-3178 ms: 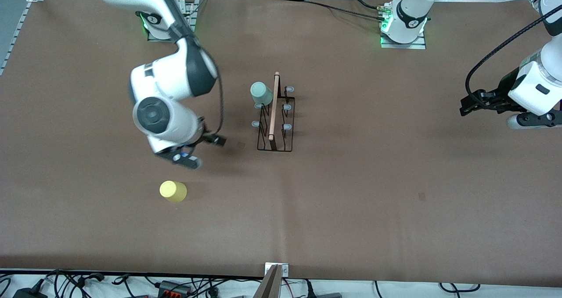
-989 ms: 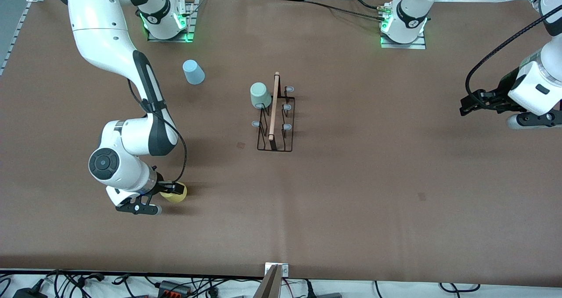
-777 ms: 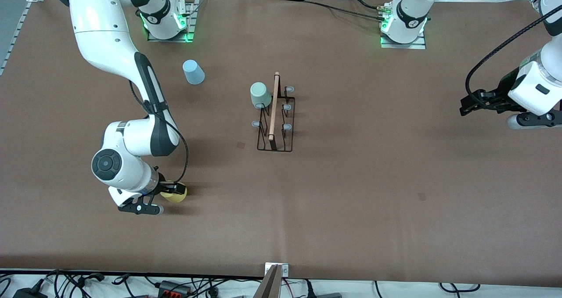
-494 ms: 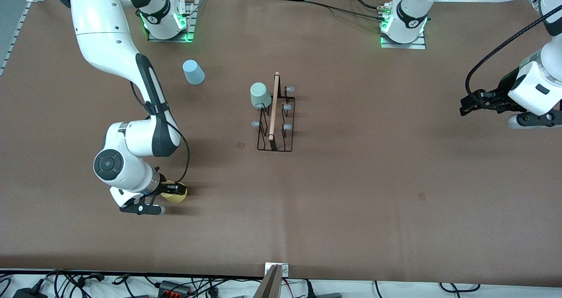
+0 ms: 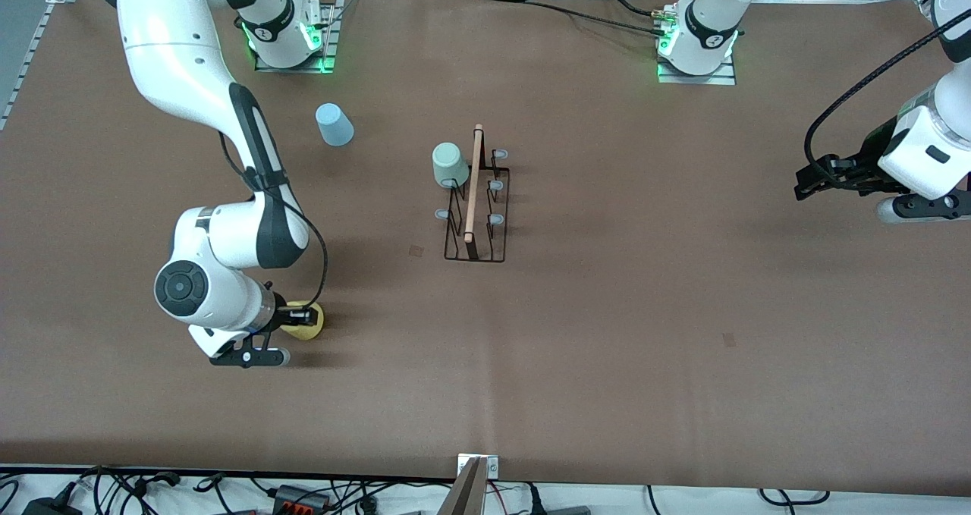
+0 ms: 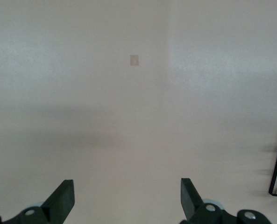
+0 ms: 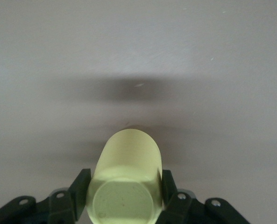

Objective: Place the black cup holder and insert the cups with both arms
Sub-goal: 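Carry the yellow cup to the rack with the right gripper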

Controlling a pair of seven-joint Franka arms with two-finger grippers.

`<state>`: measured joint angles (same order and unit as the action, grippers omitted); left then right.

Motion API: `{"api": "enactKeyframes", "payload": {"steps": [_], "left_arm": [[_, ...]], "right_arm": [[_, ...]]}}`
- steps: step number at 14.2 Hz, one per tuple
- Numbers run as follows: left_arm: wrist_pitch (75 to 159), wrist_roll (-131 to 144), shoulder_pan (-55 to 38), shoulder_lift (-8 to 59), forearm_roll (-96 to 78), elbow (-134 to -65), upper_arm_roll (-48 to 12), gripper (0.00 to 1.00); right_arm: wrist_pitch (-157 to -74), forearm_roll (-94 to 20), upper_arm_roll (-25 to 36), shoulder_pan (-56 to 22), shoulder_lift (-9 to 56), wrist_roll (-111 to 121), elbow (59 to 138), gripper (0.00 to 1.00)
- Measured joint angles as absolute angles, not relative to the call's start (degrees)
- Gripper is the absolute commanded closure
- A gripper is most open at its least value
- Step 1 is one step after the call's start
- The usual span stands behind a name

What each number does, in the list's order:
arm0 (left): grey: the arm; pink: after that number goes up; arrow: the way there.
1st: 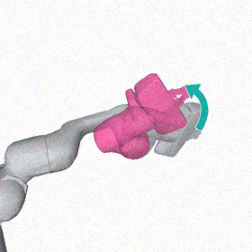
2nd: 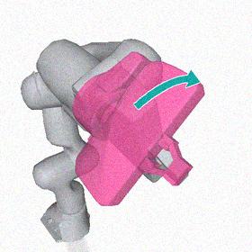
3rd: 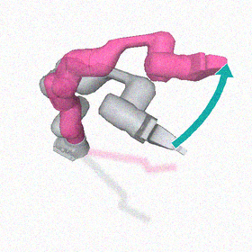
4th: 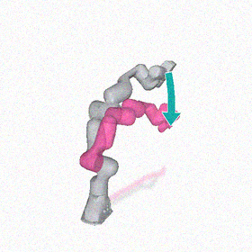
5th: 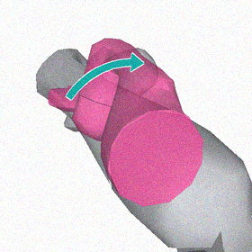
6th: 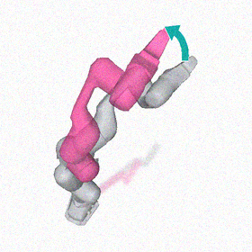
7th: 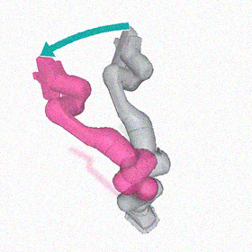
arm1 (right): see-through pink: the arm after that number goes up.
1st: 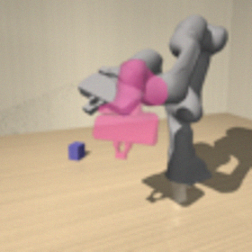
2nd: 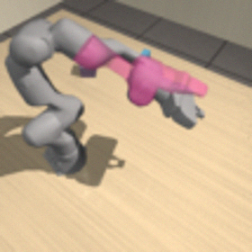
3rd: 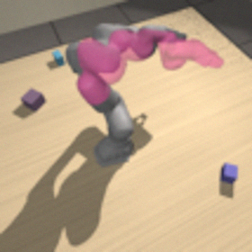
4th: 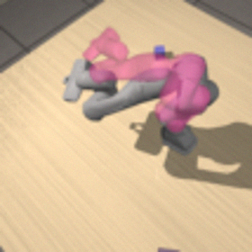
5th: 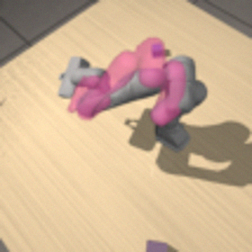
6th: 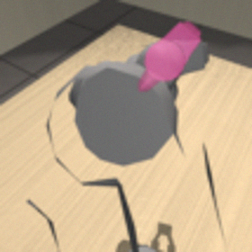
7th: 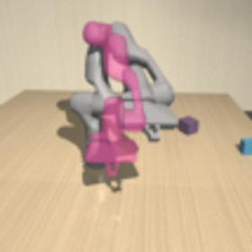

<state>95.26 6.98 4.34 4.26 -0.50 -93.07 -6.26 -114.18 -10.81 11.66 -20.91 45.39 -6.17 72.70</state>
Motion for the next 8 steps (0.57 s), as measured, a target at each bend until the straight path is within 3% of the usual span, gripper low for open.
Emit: {"api": "enactKeyframes", "payload": {"steps": [4,8], "left_arm": [[95.2,7.0,4.4,4.3,-0.5,-93.1,-6.3,0.00],[95.2,7.0,4.4,4.3,-0.5,-93.1,-6.3,0.00]], "right_arm": [[-107.0,-11.2,11.2,-27.5,37.8,-11.6,71.4,0.83],[-100.3,-11.2,11.0,-34.4,34.3,-19.1,71.5,0.83]]}}
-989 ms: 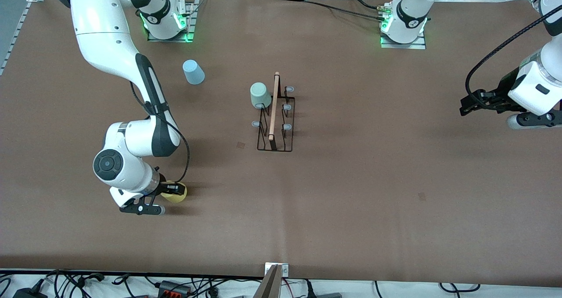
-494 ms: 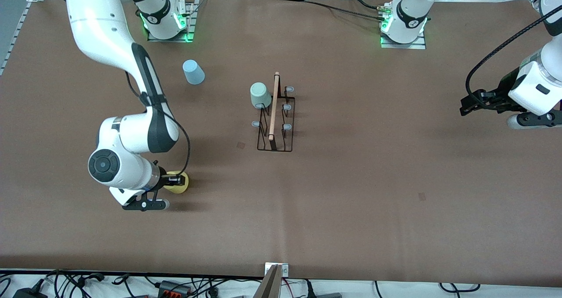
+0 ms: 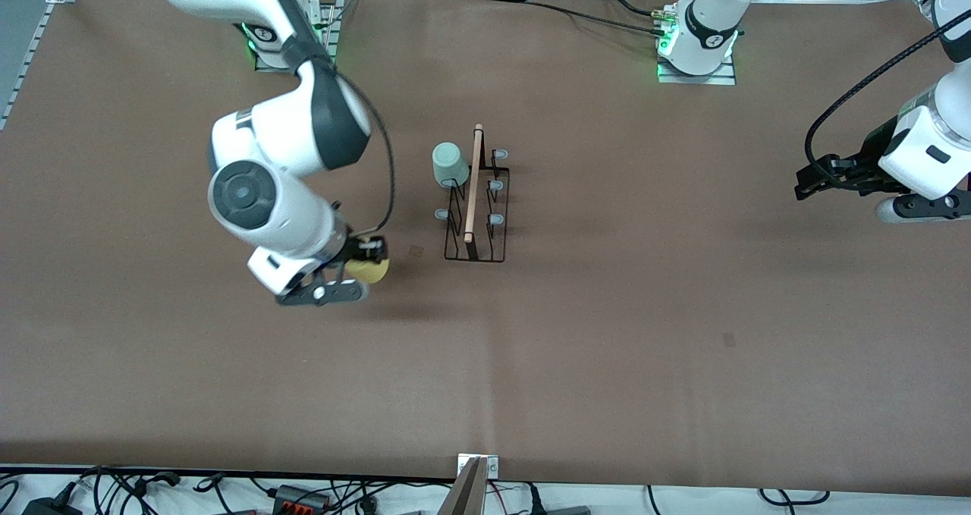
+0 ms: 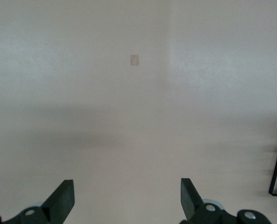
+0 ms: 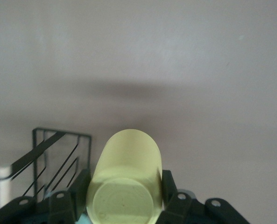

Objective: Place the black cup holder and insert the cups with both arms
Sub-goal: 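Carry the yellow cup to the rack with the right gripper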

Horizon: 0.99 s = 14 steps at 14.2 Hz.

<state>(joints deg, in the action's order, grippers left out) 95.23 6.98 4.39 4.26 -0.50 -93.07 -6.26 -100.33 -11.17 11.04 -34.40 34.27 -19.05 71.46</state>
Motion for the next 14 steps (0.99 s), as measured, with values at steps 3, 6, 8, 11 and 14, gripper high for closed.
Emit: {"api": "enactKeyframes", "payload": {"steps": [3,6,8,11,14], "left_arm": [[95.2,7.0,4.4,4.3,-0.5,-93.1,-6.3,0.00],[95.2,7.0,4.4,4.3,-0.5,-93.1,-6.3,0.00],[95.2,7.0,4.4,4.3,-0.5,-93.1,-6.3,0.00],[95.2,7.0,4.4,4.3,-0.5,-93.1,-6.3,0.00],[95.2,7.0,4.4,4.3,-0.5,-93.1,-6.3,0.00]], "right_arm": [[-99.4,-11.2,11.0,-37.2,34.0,-23.5,71.6,0.83],[-99.5,-11.3,10.9,-41.4,34.4,-29.7,72.1,0.83],[-100.2,-11.3,10.9,-42.9,35.2,-31.7,72.2,0.82],[-101.6,-11.3,11.2,-42.9,36.4,-32.5,72.3,0.83],[-102.9,-12.3,11.2,-43.2,37.5,-33.9,72.3,0.83]]}}
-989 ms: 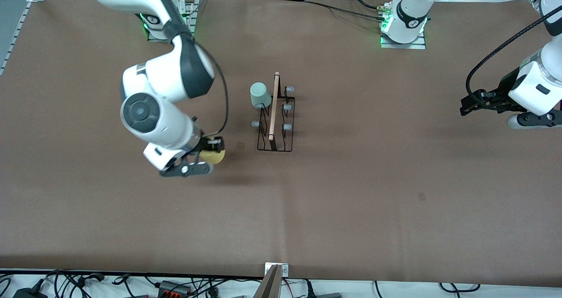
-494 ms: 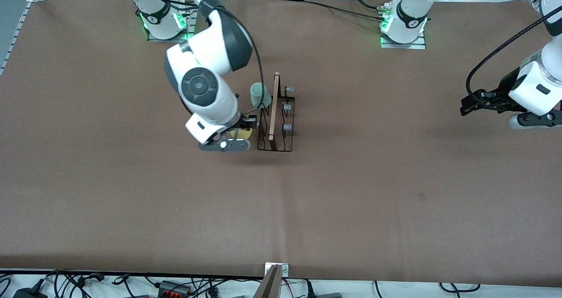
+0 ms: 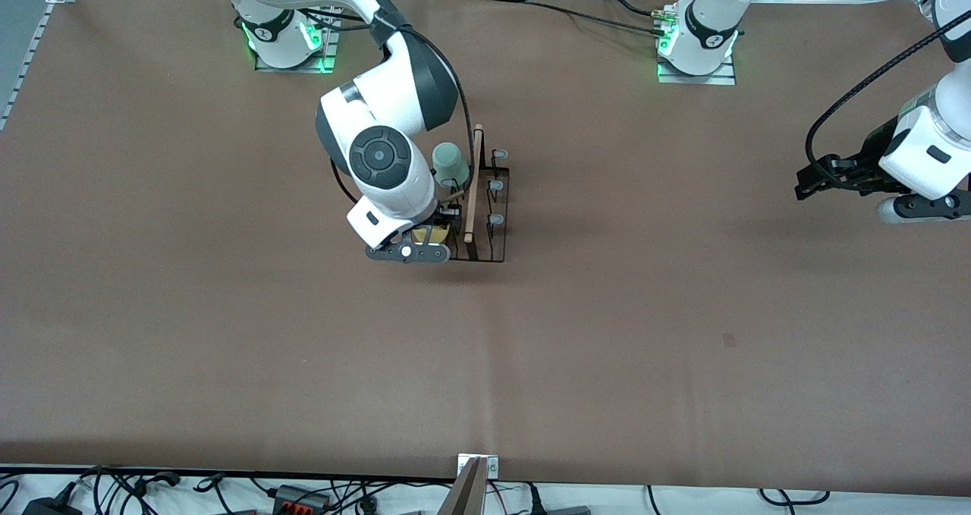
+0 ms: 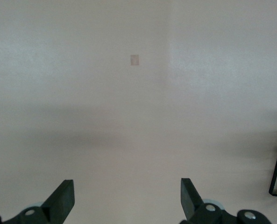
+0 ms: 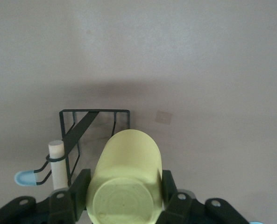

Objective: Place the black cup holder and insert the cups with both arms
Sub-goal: 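Carry the yellow cup to the rack with the right gripper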

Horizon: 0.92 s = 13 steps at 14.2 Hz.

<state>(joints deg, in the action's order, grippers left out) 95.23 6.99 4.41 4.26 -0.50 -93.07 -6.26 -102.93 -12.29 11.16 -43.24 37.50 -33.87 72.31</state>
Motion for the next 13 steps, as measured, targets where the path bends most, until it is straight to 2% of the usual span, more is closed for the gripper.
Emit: {"api": "enactKeyframes", "payload": {"steps": [8,10,11,12,13], "left_arm": [[95.2,7.0,4.4,4.3,-0.5,-93.1,-6.3,0.00],[95.2,7.0,4.4,4.3,-0.5,-93.1,-6.3,0.00],[95.2,7.0,4.4,4.3,-0.5,-93.1,-6.3,0.00],[95.2,7.0,4.4,4.3,-0.5,-93.1,-6.3,0.00],[95.2,7.0,4.4,4.3,-0.5,-93.1,-6.3,0.00]], "right_arm": [[-103.6,-14.7,11.2,-43.9,38.9,-35.0,72.4,0.82],[-104.4,-14.7,11.2,-43.9,40.0,-35.0,72.4,0.76],[-104.8,-14.7,11.2,-43.9,40.6,-35.0,72.4,0.51],[-105.3,-14.7,11.2,-43.9,41.1,-35.0,72.4,0.01],[-105.5,-14.7,11.2,-43.9,41.6,-35.0,72.5,0.00]]}}
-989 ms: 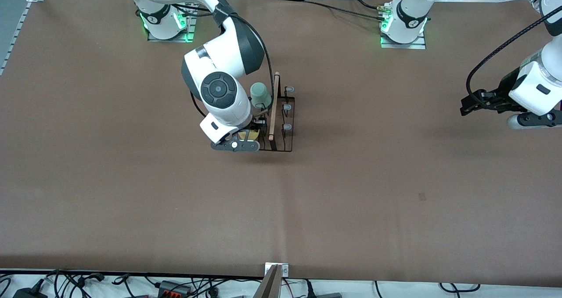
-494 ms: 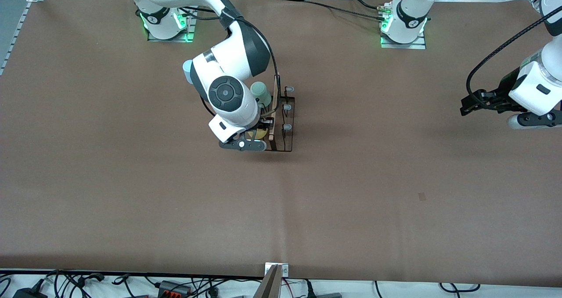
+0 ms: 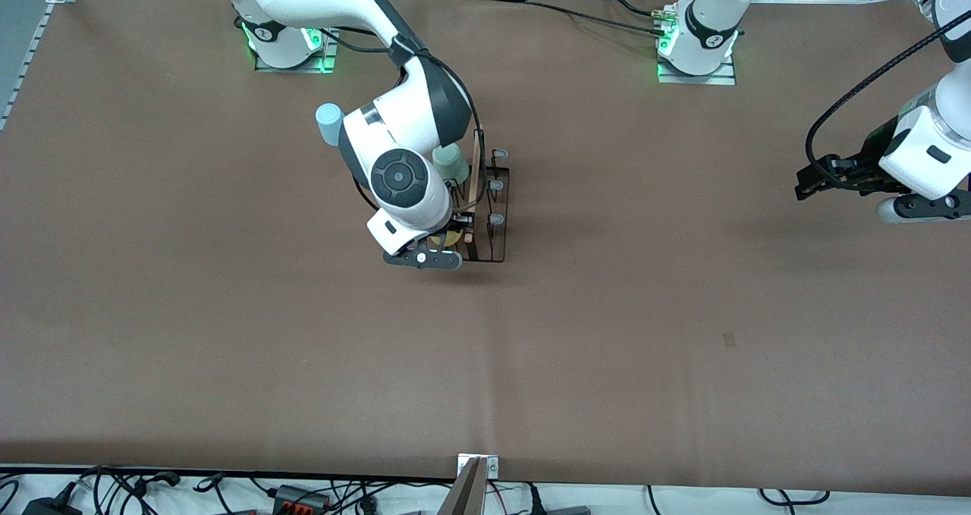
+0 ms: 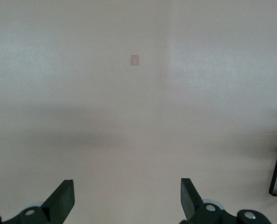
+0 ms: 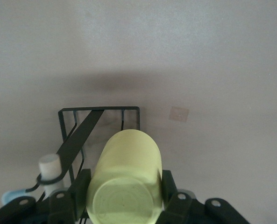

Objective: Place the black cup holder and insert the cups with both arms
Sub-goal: 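Carry the yellow cup to the rack with the right gripper, then hang the yellow cup on a lower rack peg and release it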

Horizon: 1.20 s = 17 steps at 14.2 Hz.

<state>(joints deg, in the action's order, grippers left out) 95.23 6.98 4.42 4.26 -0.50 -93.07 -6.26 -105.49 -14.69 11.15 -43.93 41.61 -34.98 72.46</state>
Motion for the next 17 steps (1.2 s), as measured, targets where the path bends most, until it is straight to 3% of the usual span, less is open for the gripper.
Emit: {"api": "enactKeyframes", "payload": {"steps": [5,8,12,17], "left_arm": [[95.2,7.0,4.4,4.3,-0.5,-93.1,-6.3,0.00],[95.2,7.0,4.4,4.3,-0.5,-93.1,-6.3,0.00],[95.2,7.0,4.4,4.3,-0.5,-93.1,-6.3,0.00],[95.2,7.0,4.4,4.3,-0.5,-93.1,-6.3,0.00]], "right_arm": [[-106.1,-14.2,11.4,-44.3,41.1,-34.9,71.8,0.00],[-104.2,-9.8,12.3,-43.0,35.4,-33.3,71.1,0.00],[-99.0,-7.7,12.9,-35.7,28.4,-24.8,71.2,0.00],[-95.2,-7.6,15.2,-27.7,25.1,-16.3,71.2,0.00]]}}
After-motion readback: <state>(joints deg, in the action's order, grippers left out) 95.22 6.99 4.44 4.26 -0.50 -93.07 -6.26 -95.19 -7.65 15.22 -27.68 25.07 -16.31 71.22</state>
